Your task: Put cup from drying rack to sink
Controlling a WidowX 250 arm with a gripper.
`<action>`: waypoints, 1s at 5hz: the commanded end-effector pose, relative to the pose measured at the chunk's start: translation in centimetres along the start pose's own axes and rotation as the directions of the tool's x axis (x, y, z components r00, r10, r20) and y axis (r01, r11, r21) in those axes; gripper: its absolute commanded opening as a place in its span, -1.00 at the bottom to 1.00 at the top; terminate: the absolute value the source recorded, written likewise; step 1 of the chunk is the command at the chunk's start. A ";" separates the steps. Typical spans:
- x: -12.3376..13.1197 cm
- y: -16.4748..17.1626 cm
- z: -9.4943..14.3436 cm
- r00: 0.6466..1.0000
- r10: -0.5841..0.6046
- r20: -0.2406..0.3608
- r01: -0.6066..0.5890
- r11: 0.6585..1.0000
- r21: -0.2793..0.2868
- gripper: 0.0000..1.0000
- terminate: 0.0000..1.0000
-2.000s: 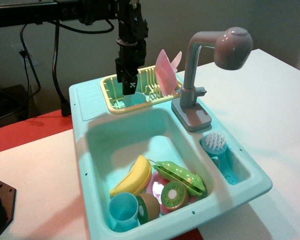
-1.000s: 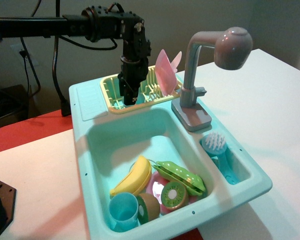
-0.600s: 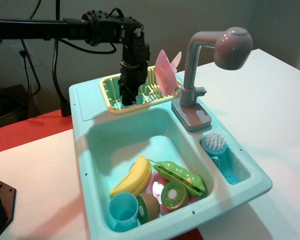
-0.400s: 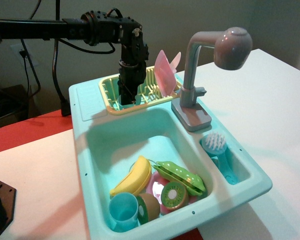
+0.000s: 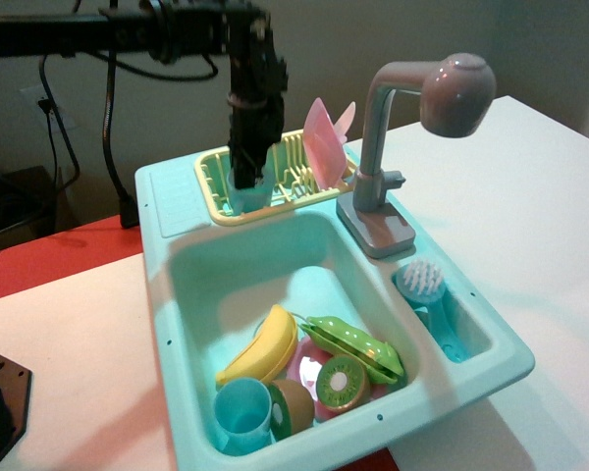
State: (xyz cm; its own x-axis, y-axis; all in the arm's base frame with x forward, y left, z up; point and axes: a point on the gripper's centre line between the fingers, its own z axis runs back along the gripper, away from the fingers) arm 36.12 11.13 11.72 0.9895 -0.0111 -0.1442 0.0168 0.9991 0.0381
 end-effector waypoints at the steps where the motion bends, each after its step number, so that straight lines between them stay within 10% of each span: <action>1: -0.1 0.8 9.9 0.973 0.006 0.229 -0.014 0.999 0.035 -1.00 -1.00; 5: 0.5 -10.7 8.5 0.957 -0.219 0.190 0.226 0.974 -0.014 -1.00 -1.00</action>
State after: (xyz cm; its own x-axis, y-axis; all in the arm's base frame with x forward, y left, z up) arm 37.34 -0.16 14.84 0.9689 -0.2356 -0.0756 0.2337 0.9718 -0.0326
